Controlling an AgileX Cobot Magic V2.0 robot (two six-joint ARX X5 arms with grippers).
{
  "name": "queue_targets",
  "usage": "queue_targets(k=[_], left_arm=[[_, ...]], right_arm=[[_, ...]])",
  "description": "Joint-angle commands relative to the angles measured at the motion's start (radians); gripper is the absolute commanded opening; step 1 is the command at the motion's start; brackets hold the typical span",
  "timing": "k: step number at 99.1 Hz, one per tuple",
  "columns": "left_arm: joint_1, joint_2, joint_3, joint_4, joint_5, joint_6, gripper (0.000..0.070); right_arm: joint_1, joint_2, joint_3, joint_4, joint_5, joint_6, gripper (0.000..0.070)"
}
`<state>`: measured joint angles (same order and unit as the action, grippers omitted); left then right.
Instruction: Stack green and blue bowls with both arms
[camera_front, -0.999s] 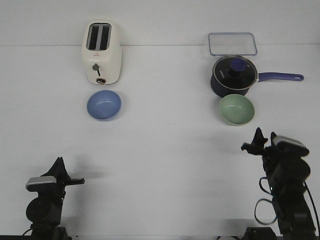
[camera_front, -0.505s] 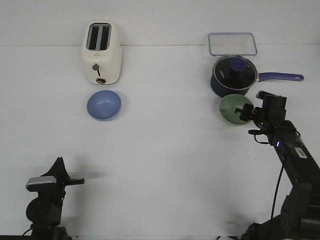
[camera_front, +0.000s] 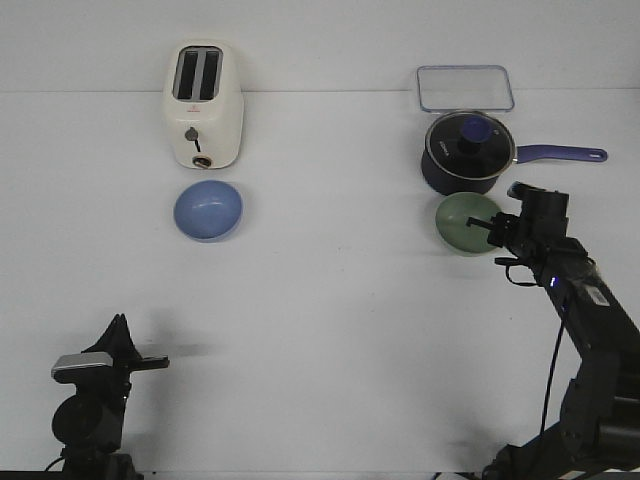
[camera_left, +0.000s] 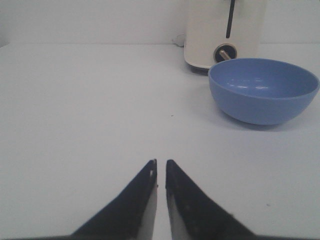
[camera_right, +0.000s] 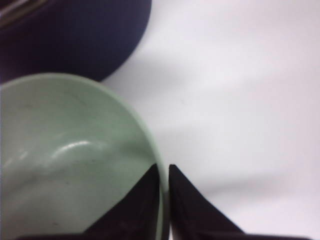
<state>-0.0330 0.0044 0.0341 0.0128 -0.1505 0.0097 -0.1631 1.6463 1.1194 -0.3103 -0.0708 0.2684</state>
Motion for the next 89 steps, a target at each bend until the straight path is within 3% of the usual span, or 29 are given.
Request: queue_targets(k=[1,24,50,71,89], left_arm=[[0.001,-0.001,-0.02,0.014,0.002,0.002,0.0015],[0.001,-0.001,-0.02,0.015,0.002,0.002,0.0015],[0.001,-0.001,-0.02,0.015,0.002,0.002,0.0015],[0.001,-0.001,-0.02,0.015,0.002,0.002,0.0015],[0.001,-0.001,-0.02,0.016,0.002,0.002,0.0015]], right_arm=[[-0.006,-0.071,0.021,-0.002,-0.032,-0.013,0.0],[0.077,-0.377,-0.056,-0.11,-0.09,-0.011,0.0],[0.456,-0.665,-0.301,-0.17,-0.113,0.053,0.0],[0.745,-0.67,-0.449,-0.139,-0.018,0.121,0.0],[0.862,-0.607,-0.518,-0.079,0.064,0.172,0.0]])
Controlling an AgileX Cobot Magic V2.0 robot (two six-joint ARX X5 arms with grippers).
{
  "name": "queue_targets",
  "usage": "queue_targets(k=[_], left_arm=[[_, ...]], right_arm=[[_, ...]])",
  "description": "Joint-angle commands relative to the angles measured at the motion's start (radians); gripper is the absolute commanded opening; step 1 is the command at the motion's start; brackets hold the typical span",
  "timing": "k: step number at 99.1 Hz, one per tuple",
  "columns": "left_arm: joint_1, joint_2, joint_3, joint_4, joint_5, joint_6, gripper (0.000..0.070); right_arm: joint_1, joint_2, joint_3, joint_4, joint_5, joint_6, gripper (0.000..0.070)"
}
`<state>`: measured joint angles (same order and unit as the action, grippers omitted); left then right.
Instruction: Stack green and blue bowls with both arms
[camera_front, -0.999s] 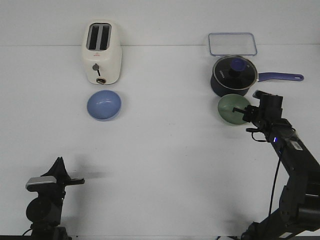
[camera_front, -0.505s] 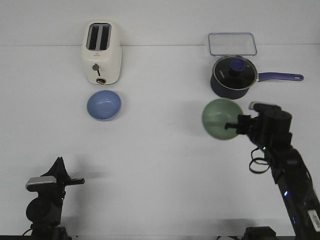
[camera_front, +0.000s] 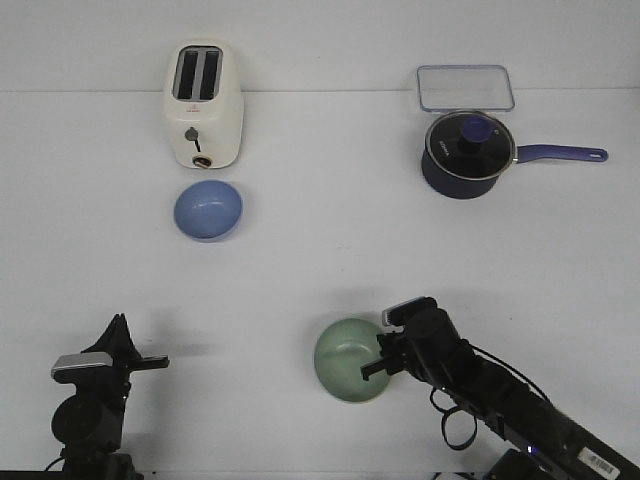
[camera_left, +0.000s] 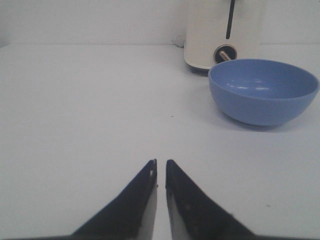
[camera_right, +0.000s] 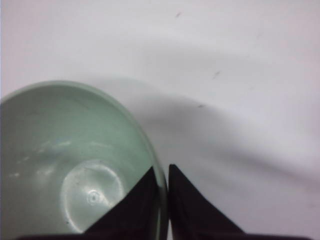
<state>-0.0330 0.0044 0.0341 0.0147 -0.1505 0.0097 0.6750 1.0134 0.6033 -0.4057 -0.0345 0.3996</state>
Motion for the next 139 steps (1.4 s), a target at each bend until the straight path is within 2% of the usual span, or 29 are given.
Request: queue_targets(k=[1,23,26,30,38,41,55,68,78,86,98,118,124,134,139], left_arm=[[0.001,-0.001,-0.02,0.014,0.002,0.002,0.0015],[0.001,-0.001,-0.02,0.014,0.002,0.002,0.0015],[0.001,-0.001,-0.02,0.014,0.002,0.002,0.0015],[0.001,-0.001,-0.02,0.014,0.002,0.002,0.0015],[0.0,-0.001,-0.02,0.027,0.002,-0.003,0.0015],[0.0,-0.001,-0.02,0.033,0.003,-0.007,0.0015],[0.0,-0.001,-0.018,0.04,0.003,-0.124,0.0015],[0.0,-0.001,-0.018,0.046,0.003,-0.234,0.0015],[0.0,-0.001,-0.018,0.103,0.006,-0.346,0.0009],[0.0,0.003,0.004,0.171,0.04,-0.356,0.0011],[0.0,0.111,0.119,0.17,0.039,-0.373,0.0011],[0.0,0.605,0.459,0.103,0.103,-0.316,0.0013],[0.0,0.78,0.594,0.035,0.142,-0.298,0.0062],[0.0,1.043,0.815,-0.103,0.162,-0.281,0.0294],[0.0,1.157,0.915,-0.176,0.162,-0.282,0.0363]], right_arm=[[0.027,0.03,-0.002,0.016,0.032,0.041,0.0],[0.058,0.078,-0.003,0.032,0.039,0.041,0.0],[0.059,0.082,-0.003,0.032,0.039,0.041,0.0017],[0.059,0.082,-0.003,0.03,0.039,0.041,0.009],[0.059,0.08,-0.002,0.031,0.039,0.041,0.0318],[0.058,0.076,-0.002,0.032,0.042,0.041,0.0362],[0.058,0.028,-0.002,0.041,0.089,0.019,0.0358],[0.059,-0.067,-0.002,0.045,0.092,-0.011,0.0358],[0.059,-0.174,-0.002,0.042,0.097,-0.04,0.0358],[0.059,-0.257,-0.002,0.043,0.124,-0.052,0.0357],[0.059,-0.348,-0.002,0.037,0.18,-0.066,0.0357],[0.059,-0.39,-0.002,0.029,0.219,-0.084,0.0357],[0.059,-0.389,-0.002,0.029,0.22,-0.084,0.0357],[0.059,-0.389,-0.002,0.03,0.22,-0.084,0.0357],[0.059,-0.389,-0.002,0.029,0.219,-0.085,0.0357]])
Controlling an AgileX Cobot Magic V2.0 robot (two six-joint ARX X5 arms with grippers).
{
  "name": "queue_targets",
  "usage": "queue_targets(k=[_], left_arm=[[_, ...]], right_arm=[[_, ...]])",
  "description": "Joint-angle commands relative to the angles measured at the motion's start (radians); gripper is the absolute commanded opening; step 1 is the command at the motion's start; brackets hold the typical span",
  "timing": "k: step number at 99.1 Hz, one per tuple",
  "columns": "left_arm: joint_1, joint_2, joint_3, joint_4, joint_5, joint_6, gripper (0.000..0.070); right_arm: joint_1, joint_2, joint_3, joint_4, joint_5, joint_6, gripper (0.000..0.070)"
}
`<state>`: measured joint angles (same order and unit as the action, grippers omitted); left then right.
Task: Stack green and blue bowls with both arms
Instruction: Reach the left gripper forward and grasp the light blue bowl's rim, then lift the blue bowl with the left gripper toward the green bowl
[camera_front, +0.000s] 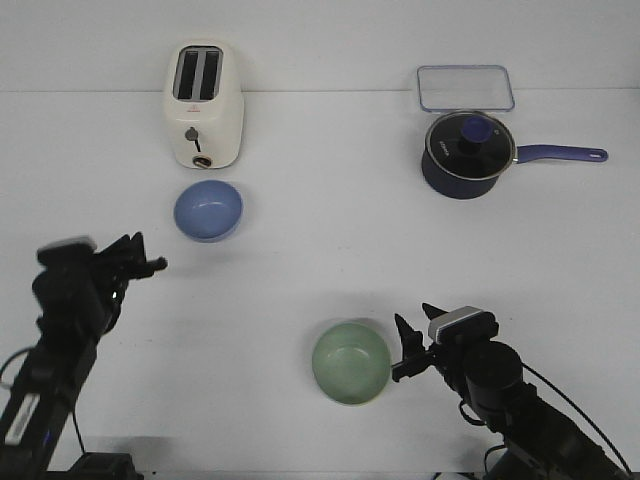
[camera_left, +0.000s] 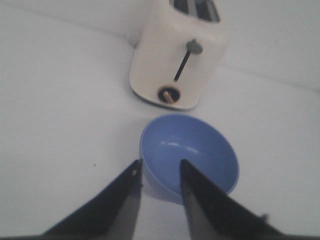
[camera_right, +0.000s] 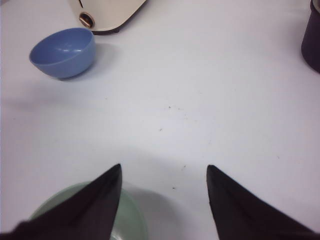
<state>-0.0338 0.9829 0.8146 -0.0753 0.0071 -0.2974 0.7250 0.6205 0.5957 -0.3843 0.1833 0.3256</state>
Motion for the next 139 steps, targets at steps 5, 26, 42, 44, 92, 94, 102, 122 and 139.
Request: queue_targets(k=[5,26,42,44,92,94,102,122,139], left_arm=[[0.001,0.283,0.223,-0.147,0.004,0.026,0.0382],[-0.001,0.687,0.488,-0.277,0.108,0.023,0.0382],[-0.005,0.797,0.507,-0.267,0.105,0.019,0.0381],[-0.005,0.805,0.507,-0.267,0.105,0.019,0.038],[-0.015,0.795,0.507,-0.277,0.097,0.066,0.001],[-0.017,0.783,0.507,-0.282,0.107,0.071,0.001],[-0.024,0.716,0.507,-0.298,0.142,0.077,0.001],[-0.124,0.503,0.493,-0.419,0.251,0.115,0.001],[-0.332,0.379,0.418,-0.439,0.256,0.083,0.001]], right_arm=[[0.009,0.004,0.006,0.006,0.002,-0.013,0.0357],[0.009,0.004,0.006,0.01,0.018,-0.014,0.0357],[0.009,0.004,0.006,0.01,0.028,-0.014,0.0357],[0.009,0.004,0.006,0.01,0.028,-0.014,0.0357],[0.009,0.002,0.006,0.01,0.028,-0.013,0.0357],[0.009,0.002,0.006,0.01,0.028,-0.013,0.0357],[0.009,0.001,0.006,0.01,0.028,-0.013,0.0357],[0.009,-0.013,0.006,0.011,0.029,-0.013,0.0357],[0.009,-0.013,0.006,0.01,0.029,-0.015,0.0357]])
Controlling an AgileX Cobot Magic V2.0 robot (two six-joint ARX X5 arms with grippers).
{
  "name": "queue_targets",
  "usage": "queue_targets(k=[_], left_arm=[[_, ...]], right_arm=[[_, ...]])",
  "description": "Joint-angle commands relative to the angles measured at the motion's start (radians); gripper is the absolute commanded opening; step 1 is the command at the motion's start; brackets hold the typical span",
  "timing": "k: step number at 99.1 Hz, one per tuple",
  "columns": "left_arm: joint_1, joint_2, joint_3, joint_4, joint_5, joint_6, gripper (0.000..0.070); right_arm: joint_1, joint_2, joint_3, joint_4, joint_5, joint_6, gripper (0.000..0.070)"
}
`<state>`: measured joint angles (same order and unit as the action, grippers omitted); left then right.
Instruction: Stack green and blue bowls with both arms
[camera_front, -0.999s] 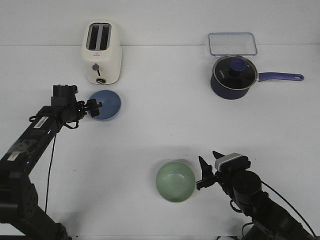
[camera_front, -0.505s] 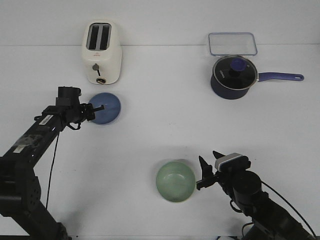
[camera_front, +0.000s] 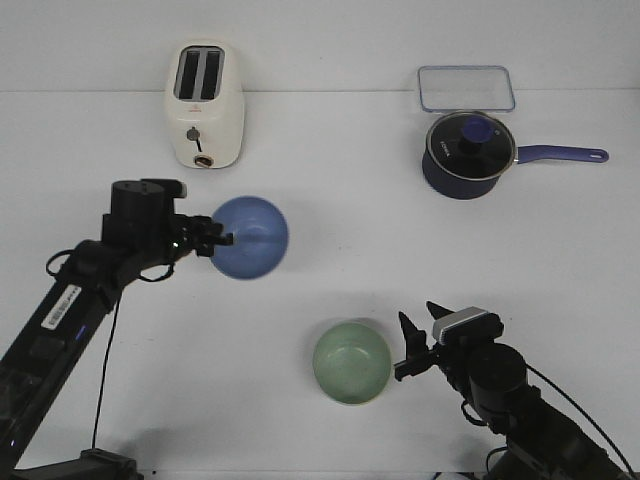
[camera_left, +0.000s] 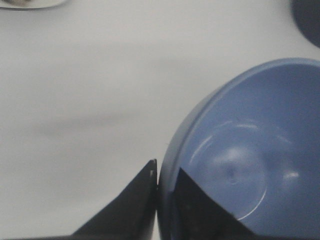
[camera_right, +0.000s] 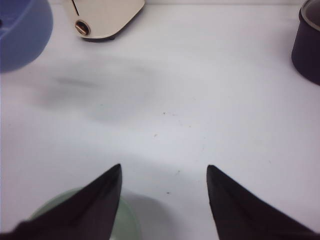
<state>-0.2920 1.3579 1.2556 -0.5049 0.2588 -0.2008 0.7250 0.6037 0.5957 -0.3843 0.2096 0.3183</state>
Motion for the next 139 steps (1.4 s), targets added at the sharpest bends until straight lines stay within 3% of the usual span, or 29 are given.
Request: queue_targets(k=[1,28,53,68,81,86,104,121,139], left_arm=[[-0.088,0.001,-0.027,-0.01,0.003,-0.018,0.001],[-0.404,0.039,-0.117,0.061,-0.067,-0.108,0.001],[-0.534,0.146,-0.118,0.087,-0.087,-0.128,0.001],[-0.562,0.182,-0.118,0.091,-0.087,-0.129,0.0041],[-0.566,0.177,-0.118,0.095,-0.087,-0.129,0.0337],[-0.565,0.168,-0.118,0.096,-0.089,-0.129,0.0394],[-0.545,0.041,-0.118,0.095,-0.193,-0.096,0.039],[-0.502,-0.178,-0.134,0.057,-0.351,-0.028,0.0382],[-0.443,-0.456,-0.348,0.103,-0.443,-0.04,0.0379]], right_arm=[[0.009,0.004,0.006,0.01,0.003,-0.009,0.0357],[0.009,0.005,0.006,0.01,0.002,-0.032,0.0357],[0.009,0.006,0.006,0.01,0.009,-0.035,0.0357],[0.009,0.006,0.006,0.009,0.009,-0.035,0.0357],[0.009,0.006,0.006,0.009,0.009,-0.036,0.0358],[0.009,0.006,0.006,0.009,0.009,-0.036,0.0358],[0.009,0.006,0.006,0.008,0.017,-0.04,0.0358],[0.009,-0.024,0.006,0.008,0.053,-0.078,0.0358],[0.009,-0.084,0.006,-0.021,0.052,-0.107,0.0358]])
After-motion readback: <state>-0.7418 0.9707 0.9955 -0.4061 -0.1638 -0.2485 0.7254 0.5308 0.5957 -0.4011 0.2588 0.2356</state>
